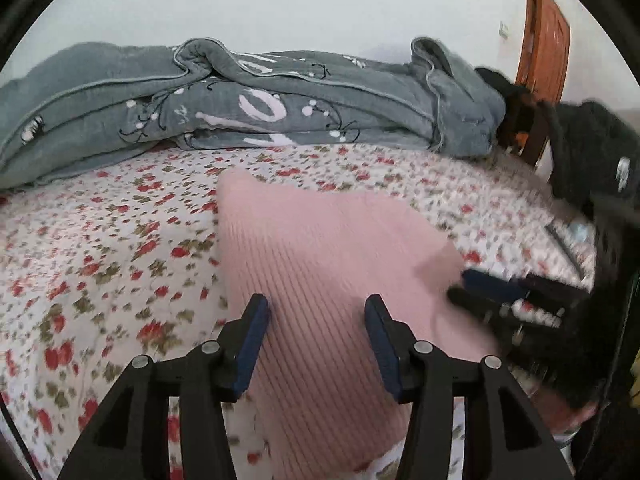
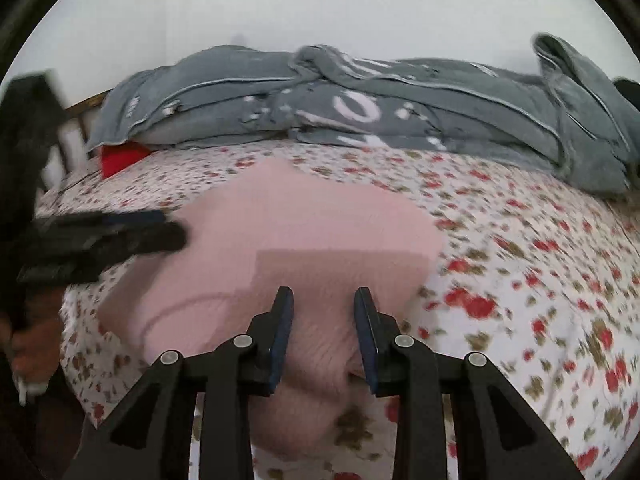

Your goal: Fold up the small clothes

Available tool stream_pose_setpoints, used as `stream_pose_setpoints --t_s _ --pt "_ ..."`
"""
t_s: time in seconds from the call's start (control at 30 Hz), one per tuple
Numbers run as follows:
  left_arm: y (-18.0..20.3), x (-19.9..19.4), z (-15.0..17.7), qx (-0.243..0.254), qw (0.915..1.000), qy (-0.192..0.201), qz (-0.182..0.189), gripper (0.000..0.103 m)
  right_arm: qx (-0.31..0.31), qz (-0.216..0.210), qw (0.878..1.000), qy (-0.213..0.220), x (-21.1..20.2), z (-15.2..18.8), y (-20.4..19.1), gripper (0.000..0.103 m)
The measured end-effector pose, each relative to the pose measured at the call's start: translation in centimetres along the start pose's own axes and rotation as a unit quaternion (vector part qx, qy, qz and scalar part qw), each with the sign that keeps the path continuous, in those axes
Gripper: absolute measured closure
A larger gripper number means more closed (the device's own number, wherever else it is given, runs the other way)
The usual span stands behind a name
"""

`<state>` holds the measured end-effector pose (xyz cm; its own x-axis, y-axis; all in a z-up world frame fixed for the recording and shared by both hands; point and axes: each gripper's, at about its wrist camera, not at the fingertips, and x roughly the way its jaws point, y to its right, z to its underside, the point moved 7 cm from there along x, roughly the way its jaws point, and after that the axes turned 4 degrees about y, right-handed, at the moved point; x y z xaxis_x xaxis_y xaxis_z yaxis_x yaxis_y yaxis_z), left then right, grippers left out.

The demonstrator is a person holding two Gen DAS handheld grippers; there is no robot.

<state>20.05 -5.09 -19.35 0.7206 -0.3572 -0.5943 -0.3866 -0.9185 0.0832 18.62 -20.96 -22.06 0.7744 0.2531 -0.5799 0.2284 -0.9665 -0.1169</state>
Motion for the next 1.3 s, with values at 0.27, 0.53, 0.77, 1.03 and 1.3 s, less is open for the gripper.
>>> stream_pose_setpoints --t_s 0.27,0.53,0.77,1.03,1.3 --pt "0.2 -0.9 2.8 0.014 0.9994 -0.008 -0.029 0.052 -0.001 0.03 0.999 -0.012 -0.5 0.3 -0.2 0.078" --pt "-0.7 -1.9 3.8 -0.016 0.9997 -0.013 -0.014 0.051 0.012 -0.032 0.999 0.033 -3.8 -0.1 -2.4 0.068" --pt "-1.2 -1.9 4.7 -0.037 0.999 -0.023 0.003 0.05 -0.017 0.013 1.0 -0.015 -1.2 3.8 -1.7 0.067" --pt "-0.8 -2.8 4.1 -0.039 0.9989 -0.012 0.024 0.05 0.028 -0.011 1.0 0.003 -3.7 2.7 -0.2 0.066" --pt "-1.3 -2.3 4.3 -0.054 0.998 -0.015 0.03 0.05 0.075 -0.089 0.993 -0.025 -3.6 4.4 -1.4 0.062"
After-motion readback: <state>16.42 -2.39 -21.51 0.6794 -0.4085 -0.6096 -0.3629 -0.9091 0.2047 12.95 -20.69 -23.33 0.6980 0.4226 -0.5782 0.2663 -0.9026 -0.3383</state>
